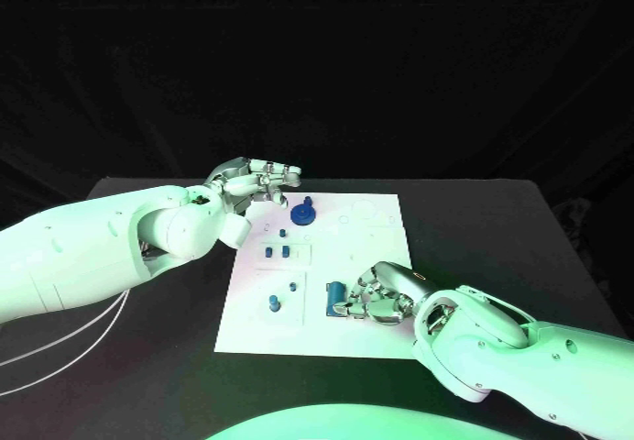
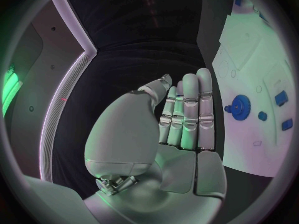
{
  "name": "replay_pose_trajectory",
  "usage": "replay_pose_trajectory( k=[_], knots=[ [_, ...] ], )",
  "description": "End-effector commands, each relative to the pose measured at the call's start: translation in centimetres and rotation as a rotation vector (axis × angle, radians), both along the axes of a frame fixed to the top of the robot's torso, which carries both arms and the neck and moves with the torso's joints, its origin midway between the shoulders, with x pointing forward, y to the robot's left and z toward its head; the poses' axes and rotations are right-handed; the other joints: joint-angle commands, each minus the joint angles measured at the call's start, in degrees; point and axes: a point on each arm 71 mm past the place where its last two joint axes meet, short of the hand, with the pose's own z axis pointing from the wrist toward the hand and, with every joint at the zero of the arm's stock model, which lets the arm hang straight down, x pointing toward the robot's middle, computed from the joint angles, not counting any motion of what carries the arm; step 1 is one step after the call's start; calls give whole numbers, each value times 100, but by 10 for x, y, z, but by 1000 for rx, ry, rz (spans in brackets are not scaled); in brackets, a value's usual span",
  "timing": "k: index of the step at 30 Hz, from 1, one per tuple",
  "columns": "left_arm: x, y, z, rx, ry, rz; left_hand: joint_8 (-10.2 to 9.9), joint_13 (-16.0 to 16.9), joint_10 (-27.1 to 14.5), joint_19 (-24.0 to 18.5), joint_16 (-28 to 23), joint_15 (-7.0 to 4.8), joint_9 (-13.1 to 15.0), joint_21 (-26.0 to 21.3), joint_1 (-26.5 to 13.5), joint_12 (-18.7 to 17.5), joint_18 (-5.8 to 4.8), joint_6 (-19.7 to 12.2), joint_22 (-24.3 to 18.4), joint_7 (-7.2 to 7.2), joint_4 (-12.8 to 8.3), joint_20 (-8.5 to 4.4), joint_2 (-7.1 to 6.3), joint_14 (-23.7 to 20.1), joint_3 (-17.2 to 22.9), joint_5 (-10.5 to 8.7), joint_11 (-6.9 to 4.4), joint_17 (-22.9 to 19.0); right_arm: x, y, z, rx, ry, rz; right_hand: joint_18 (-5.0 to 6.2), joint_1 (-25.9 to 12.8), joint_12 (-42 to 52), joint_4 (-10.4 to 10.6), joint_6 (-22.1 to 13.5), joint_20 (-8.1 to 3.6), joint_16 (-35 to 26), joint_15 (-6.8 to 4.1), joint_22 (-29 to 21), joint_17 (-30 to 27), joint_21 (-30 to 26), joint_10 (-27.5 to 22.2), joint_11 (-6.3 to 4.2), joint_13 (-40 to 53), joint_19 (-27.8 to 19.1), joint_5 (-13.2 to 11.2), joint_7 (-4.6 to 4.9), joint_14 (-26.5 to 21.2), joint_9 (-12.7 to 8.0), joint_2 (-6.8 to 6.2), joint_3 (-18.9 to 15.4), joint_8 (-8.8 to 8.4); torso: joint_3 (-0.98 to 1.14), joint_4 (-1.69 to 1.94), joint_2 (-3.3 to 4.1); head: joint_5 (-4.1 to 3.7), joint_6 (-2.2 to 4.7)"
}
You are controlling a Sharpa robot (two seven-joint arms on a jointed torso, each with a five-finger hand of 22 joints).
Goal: Assemble the parts on the task board
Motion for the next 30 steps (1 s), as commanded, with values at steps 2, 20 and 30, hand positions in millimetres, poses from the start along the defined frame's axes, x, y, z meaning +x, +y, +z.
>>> replay_pose_trajectory(
  k=[2,20,30],
  knots=[
    [0,-3,1,-11,-2,-18,29,8,-32,34,-24,2,-5,-32,-1,31,77,-25,-5,-9,-22,6,46,-21,-22,-4,-5,-5,0,1,-1,-28,-8,19,-68,282,-1,-98,13,-47,30,-48,1435,598,39,50,-38,255,492,-176,-58,420,12,142,110,10,2,-1,1,0,-7],
    [-1,-2,1,-11,1,-20,30,9,-33,36,-24,2,-5,-34,-1,33,77,-25,-7,-8,-22,6,49,-21,-22,-4,-4,-7,4,1,-4,-58,-9,-3,-77,267,41,-57,46,-55,38,-54,1446,613,77,86,-44,296,508,-194,-64,423,18,167,142,16,2,2,0,-8,-13],
    [-1,-1,1,-9,2,-18,30,9,-33,36,-24,2,-5,-34,-1,33,77,-25,-7,-8,-22,6,49,-21,-22,-4,-4,-7,2,2,-4,-52,2,34,-66,208,-9,-49,39,-51,24,-43,1431,589,25,64,-27,270,486,-258,-43,417,23,-145,11,6,1,-5,-2,1,-22]
  ],
)
